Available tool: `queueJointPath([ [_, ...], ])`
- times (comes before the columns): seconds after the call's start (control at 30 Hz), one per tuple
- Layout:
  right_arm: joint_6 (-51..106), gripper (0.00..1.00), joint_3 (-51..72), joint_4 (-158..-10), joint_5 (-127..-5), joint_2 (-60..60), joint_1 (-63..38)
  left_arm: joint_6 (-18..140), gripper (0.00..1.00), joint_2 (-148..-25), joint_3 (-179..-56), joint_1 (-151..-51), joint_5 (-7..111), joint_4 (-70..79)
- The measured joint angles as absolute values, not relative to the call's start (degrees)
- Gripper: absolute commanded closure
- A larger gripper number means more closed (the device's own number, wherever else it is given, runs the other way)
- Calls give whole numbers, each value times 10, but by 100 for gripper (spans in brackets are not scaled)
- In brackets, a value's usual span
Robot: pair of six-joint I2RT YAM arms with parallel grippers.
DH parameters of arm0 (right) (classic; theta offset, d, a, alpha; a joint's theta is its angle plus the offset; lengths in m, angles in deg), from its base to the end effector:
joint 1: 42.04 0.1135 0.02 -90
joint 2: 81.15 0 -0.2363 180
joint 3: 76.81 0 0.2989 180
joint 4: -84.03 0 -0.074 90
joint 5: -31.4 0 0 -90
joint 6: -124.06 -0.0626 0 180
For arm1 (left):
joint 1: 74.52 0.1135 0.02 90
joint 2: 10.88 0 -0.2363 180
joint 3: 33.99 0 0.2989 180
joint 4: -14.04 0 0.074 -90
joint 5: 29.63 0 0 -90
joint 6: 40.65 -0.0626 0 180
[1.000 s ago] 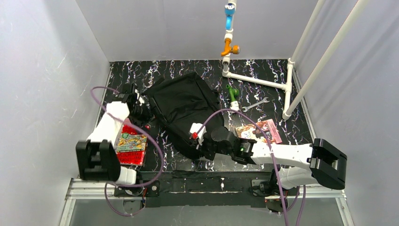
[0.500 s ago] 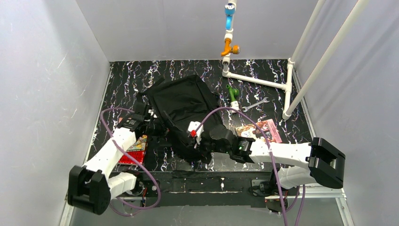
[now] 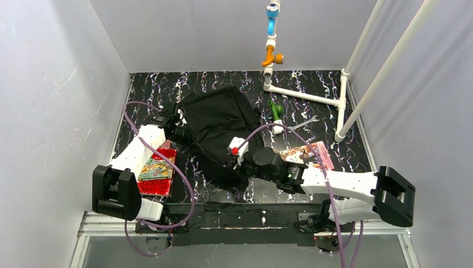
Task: Pack the student bag
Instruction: Unzip the student bag at the center of the board.
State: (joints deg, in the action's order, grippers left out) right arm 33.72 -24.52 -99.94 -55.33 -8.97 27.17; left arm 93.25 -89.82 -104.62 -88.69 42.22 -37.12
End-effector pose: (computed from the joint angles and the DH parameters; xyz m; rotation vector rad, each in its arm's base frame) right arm 0.1311 0.3353 0.1993 -1.0534 1.6097 0.7827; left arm 0.3232 -0.1017 0.1872 -0.5857 2.6708 -0.7433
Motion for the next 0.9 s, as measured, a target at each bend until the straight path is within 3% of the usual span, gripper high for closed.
queueJointPath([
  [0.17, 230, 99, -298, -998, -452, -152, 261, 860, 100, -922, -1057, -812, 399, -428],
  [0.3, 60, 99, -303, -912, -373, -183, 229, 808, 100, -927, -1079, -787, 414, -451],
  [0.47, -97, 99, -298, -835, -316, -159, 181, 772, 99, -927, -1091, -784, 426, -447],
  [0.6, -103, 99, -267, -804, -302, -115, 172, 746, 29, -914, -1086, -783, 429, -443],
  [0.67, -79, 99, -262, -803, -303, -111, 165, 733, 11, -876, -1071, -780, 435, -436],
  [0.8, -24, 99, -279, -845, -344, -129, 156, 721, 2, -751, -1048, -799, 435, -428],
  [0.9, -1, 99, -307, -880, -379, -162, 156, 719, 2, -666, -1048, -895, 454, -404],
])
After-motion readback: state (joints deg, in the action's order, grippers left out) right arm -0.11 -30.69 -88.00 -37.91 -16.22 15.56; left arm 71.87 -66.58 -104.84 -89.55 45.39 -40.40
